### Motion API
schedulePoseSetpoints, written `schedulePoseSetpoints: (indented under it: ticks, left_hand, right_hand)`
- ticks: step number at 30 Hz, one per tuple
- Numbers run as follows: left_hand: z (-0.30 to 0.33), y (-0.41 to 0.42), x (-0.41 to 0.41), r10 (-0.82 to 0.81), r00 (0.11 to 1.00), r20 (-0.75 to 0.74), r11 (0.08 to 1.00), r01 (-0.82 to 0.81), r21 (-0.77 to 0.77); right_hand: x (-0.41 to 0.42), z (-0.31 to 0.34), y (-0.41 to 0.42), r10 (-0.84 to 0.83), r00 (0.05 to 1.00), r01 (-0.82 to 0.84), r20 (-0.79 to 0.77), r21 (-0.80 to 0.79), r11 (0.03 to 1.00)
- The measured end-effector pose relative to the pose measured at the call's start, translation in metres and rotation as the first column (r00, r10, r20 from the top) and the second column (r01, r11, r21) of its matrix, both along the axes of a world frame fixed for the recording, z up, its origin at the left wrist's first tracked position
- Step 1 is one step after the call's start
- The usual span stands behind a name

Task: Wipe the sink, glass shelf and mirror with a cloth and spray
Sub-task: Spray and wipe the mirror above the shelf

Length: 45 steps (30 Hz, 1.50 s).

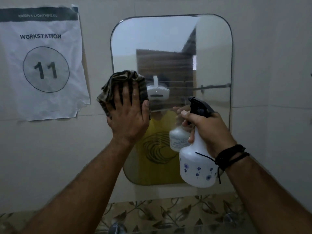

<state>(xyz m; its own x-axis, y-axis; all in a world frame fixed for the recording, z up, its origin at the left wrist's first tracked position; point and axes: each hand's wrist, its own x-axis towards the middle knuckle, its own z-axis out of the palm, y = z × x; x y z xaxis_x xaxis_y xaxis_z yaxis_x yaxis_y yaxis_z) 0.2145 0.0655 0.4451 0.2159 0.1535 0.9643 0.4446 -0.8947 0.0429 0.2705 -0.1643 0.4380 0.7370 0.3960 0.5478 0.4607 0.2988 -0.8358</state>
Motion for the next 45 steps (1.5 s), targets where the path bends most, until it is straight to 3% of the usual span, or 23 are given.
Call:
schedulePoseSetpoints:
  ticks: [10, 18, 24, 32, 45]
  left_hand:
    - [-0.013, -0.027, 0.013, -0.018, 1.0, -0.02, 0.994, 0.015, -0.104]
    - [-0.02, -0.097, 0.065, -0.116, 0.989, -0.095, 0.992, 0.109, -0.07]
    - [-0.017, -0.137, 0.1, -0.15, 0.985, -0.091, 0.987, 0.154, 0.048]
    - [-0.02, -0.19, 0.137, -0.171, 0.959, -0.224, 0.978, 0.193, 0.078]
    - [-0.055, -0.154, 0.106, -0.106, 0.944, -0.314, 0.945, 0.193, 0.263]
  right_hand:
    - [0.008, -0.006, -0.016, -0.019, 1.0, 0.018, -0.022, -0.024, 1.0]
    - [0.029, -0.005, -0.06, -0.097, 0.994, 0.097, -0.052, -0.004, 0.995]
    - [0.037, -0.006, -0.093, -0.136, 0.99, 0.136, -0.04, -0.008, 0.991]
    - [0.042, -0.014, -0.128, -0.195, 0.981, 0.195, -0.001, -0.003, 0.981]
    - [0.025, -0.032, -0.105, -0.125, 0.991, 0.122, -0.044, -0.075, 0.99]
